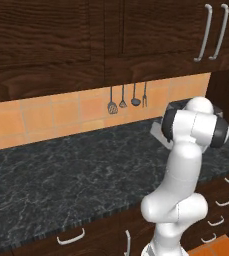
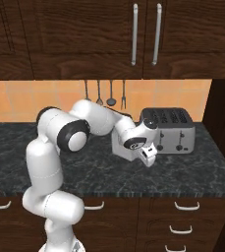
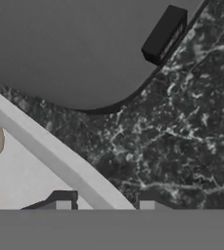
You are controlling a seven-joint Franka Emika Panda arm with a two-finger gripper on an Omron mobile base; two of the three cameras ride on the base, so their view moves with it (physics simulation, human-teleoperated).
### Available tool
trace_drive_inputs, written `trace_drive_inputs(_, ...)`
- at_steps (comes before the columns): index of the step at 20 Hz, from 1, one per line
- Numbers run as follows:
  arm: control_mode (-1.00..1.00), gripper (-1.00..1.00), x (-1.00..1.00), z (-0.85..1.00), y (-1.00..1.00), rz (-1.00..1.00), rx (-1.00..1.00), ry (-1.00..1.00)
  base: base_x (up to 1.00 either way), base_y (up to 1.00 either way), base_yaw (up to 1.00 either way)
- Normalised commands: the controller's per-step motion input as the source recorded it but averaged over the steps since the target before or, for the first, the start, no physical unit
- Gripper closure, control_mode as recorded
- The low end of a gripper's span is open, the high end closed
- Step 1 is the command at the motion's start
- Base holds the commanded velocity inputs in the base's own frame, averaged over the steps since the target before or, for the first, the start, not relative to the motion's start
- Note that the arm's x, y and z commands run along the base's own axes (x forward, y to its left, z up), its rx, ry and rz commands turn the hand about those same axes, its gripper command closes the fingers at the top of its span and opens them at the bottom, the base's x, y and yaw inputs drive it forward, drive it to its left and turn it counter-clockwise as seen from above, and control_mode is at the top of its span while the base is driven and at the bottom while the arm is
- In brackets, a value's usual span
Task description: Take the meat container that has the steak and place it on the second highest rack of the freezer. Then take the vegetable container that has the tomato and avocado and place it on the highest rack of the freezer.
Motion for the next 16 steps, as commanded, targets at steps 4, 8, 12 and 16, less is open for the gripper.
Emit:
trace_drive_inputs(4, -1.0, 1.0, -0.14, 0.15, 0.46, -0.14, -0.13, -0.21, 0.0, 0.0, 0.0)
trace_drive_inputs(8, -1.0, 1.0, -0.21, 0.03, 0.49, -0.18, -0.13, -0.25, 0.0, 0.0, 0.0)
trace_drive_inputs(12, -1.0, 1.0, -0.49, 0.23, 0.31, -0.15, -0.06, -0.16, 0.0, 0.0, 0.0)
trace_drive_inputs(16, -1.0, 1.0, -0.73, 0.74, 0.06, -0.02, 0.0, -0.01, 0.0, 0.0, 0.0)
